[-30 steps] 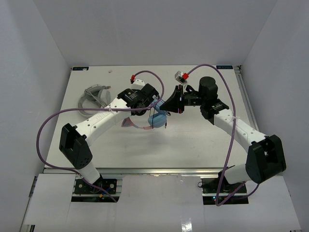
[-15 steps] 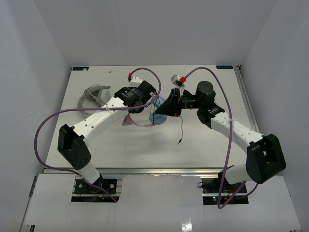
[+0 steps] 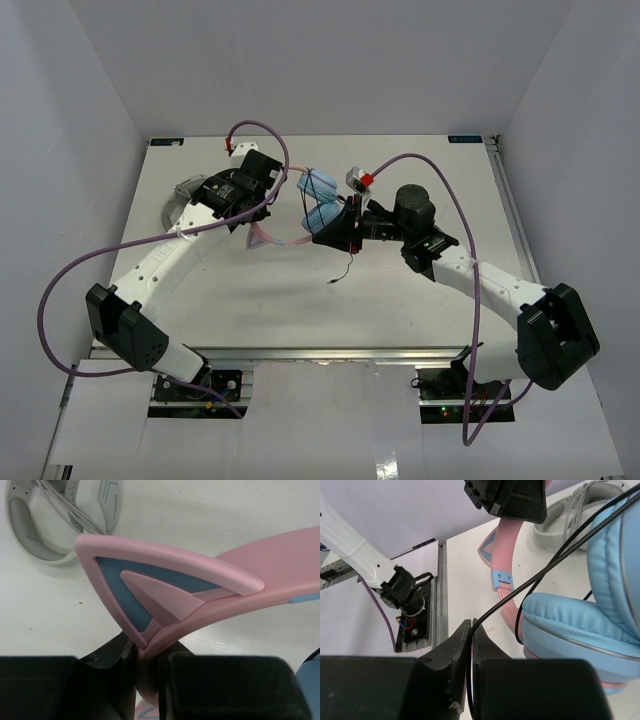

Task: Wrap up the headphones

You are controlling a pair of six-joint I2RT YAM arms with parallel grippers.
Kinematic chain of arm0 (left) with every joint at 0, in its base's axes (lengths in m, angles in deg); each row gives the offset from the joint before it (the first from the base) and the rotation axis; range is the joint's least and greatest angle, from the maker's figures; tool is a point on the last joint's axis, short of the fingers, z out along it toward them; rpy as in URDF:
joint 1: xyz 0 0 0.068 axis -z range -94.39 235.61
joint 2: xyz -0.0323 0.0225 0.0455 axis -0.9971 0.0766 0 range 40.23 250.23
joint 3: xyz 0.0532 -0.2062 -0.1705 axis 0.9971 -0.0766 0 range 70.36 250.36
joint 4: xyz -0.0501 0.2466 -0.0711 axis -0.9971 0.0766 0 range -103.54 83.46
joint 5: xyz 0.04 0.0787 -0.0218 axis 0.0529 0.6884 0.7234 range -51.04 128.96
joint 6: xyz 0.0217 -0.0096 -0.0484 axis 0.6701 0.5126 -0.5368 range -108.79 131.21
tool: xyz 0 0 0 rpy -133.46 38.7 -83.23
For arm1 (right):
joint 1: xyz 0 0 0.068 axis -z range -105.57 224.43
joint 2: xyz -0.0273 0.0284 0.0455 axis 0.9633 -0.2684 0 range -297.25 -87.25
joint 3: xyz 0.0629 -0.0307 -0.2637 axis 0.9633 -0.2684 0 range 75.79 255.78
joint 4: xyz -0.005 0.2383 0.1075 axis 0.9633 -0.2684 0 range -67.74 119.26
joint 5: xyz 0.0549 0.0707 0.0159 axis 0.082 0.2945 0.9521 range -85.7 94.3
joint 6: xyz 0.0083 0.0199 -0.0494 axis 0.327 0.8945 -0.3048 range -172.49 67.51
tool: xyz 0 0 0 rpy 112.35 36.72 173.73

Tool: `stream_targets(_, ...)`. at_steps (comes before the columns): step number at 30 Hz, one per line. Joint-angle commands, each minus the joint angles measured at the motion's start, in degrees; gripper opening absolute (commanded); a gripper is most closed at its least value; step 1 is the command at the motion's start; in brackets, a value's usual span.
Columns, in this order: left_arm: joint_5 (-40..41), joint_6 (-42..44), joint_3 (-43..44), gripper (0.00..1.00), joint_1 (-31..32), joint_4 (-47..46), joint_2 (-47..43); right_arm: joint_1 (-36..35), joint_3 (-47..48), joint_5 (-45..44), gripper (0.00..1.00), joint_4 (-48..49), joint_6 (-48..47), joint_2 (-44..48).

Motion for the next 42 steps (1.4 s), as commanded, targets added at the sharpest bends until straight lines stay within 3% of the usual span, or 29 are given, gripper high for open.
stream_targets(1, -1.70, -5.82, 0.54, 0.00, -1.40, -6.38, -2.77, -2.88, -1.98, -1.75, 0.09, 1.10, -1.75, 1.38)
stream_targets(25, -6.75, -12.59, 0.16, 0.00, -1.86, -6.10, -9.04, -6.16, -15.37, -20.30, 0.09, 6.49, -3.81, 5.56)
stream_targets(42, -14.16, -14.17, -4.13, 0.00, -1.86, -8.78, -14.32, -6.20, -18.41, -26.97, 0.12, 14.90, -5.28, -0.66)
